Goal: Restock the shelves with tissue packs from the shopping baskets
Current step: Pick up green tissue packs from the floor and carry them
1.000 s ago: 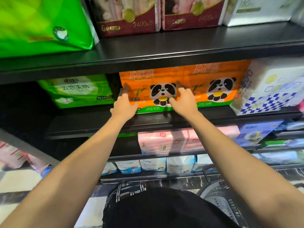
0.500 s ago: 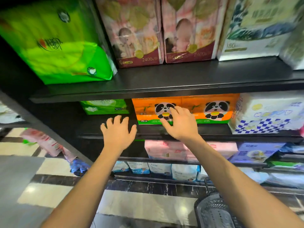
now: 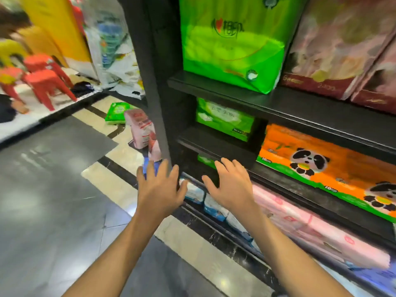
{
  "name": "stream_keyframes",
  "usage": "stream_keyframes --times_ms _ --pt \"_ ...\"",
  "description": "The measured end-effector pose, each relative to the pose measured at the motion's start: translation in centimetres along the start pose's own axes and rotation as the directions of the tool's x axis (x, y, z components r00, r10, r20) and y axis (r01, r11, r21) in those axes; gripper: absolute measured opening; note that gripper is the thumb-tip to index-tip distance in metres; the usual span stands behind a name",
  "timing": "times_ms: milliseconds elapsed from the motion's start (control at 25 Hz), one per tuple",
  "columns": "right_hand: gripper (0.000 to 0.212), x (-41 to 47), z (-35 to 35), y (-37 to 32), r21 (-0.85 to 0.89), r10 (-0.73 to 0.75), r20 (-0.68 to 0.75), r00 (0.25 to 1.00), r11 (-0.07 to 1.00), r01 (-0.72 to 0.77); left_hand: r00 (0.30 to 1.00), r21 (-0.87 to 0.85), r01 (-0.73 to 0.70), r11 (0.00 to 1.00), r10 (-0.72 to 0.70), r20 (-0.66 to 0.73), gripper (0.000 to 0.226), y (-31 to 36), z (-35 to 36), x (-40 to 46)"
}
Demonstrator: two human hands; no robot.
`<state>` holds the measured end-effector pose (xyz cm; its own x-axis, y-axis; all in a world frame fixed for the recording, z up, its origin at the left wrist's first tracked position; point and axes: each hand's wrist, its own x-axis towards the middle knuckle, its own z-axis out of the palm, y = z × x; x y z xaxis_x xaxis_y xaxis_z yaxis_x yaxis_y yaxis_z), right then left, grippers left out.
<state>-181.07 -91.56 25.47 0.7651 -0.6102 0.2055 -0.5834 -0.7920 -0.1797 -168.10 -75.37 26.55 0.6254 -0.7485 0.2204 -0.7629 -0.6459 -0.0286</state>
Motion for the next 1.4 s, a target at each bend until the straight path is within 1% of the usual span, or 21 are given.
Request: stream_keyframes --times_ms 80,240,360,400,480,560,640,720,800,960,1040,1160,1200,1320,1400 --pt "0.064 0.5 1.8 -5.8 0.034 -0.073 0.003 0.997 0.997 0.073 0.996 -0.010 0.086 0.996 -0.086 0.013 0.051 -4.9 -0.2 -2.3" --pt "0.061 1.7 5.6 -16.5 0.083 -0.242 0.078 0.967 0.968 0.235 0.964 -0.060 0.252 0.966 -0.256 -0.078 0.051 -15.6 1.1 -5.8" --pt "0.056 2.7 7.5 -21.3 0.112 -0.341 0.005 0.940 0.934 0.338 0.927 -0.110 0.351 0.930 -0.361 -0.099 0.051 -19.9 1.5 -7.4" --pt "0.055 3.1 8.2 -23.6 0.148 -0.391 -0.017 0.920 0.909 0.389 0.905 -0.122 0.403 0.907 -0.415 -0.091 0.051 -21.4 1.6 -8.2" --pt "0.054 4.3 10.1 -28.5 0.200 -0.486 -0.003 0.874 0.856 0.476 0.857 -0.122 0.496 0.860 -0.507 -0.093 0.050 -24.9 2.4 -9.4" --pt "0.059 6.4 12.4 -33.2 0.230 -0.582 0.014 0.813 0.793 0.564 0.807 -0.089 0.579 0.810 -0.585 -0.077 0.051 -28.7 3.1 -9.8" --pt "0.061 8.5 14.3 -36.8 0.247 -0.630 0.027 0.776 0.757 0.605 0.757 -0.066 0.646 0.760 -0.650 -0.066 0.053 -31.7 3.3 -9.4" --pt "0.062 11.0 15.8 -39.9 0.287 -0.653 0.014 0.757 0.728 0.622 0.725 -0.036 0.685 0.728 -0.686 -0.066 0.052 -35.0 3.6 -8.1" --pt "0.063 14.4 17.3 -42.8 0.318 -0.693 -0.002 0.721 0.683 0.657 0.687 -0.008 0.725 0.689 -0.723 -0.065 0.052 -38.3 4.2 -5.7" --pt "0.074 22.6 19.4 -46.7 0.351 -0.739 0.052 0.671 0.643 0.681 0.596 0.088 0.800 0.594 -0.803 -0.001 0.054 -42.9 5.1 0.4" --pt "0.078 26.4 20.0 -48.2 0.367 -0.753 0.034 0.657 0.621 0.693 0.583 0.103 0.808 0.580 -0.812 0.000 0.054 -44.7 5.4 3.6" --pt "0.076 32.6 20.8 -50.5 0.370 -0.778 0.033 0.627 0.592 0.716 0.543 0.124 0.833 0.539 -0.840 0.005 0.055 -48.1 5.8 8.8" --pt "0.073 34.5 21.1 -51.2 0.364 -0.780 0.040 0.625 0.594 0.717 0.539 0.119 0.835 0.537 -0.842 0.017 0.056 -49.2 6.1 10.4" --pt "0.067 39.2 22.3 -53.2 0.340 -0.778 0.001 0.628 0.591 0.731 0.564 0.116 0.818 0.563 -0.825 0.030 0.055 -52.8 7.0 14.5" --pt "0.066 42.8 23.8 -55.0 0.321 -0.775 0.010 0.632 0.600 0.732 0.573 0.095 0.813 0.574 -0.819 0.044 0.055 -56.3 8.4 17.6"
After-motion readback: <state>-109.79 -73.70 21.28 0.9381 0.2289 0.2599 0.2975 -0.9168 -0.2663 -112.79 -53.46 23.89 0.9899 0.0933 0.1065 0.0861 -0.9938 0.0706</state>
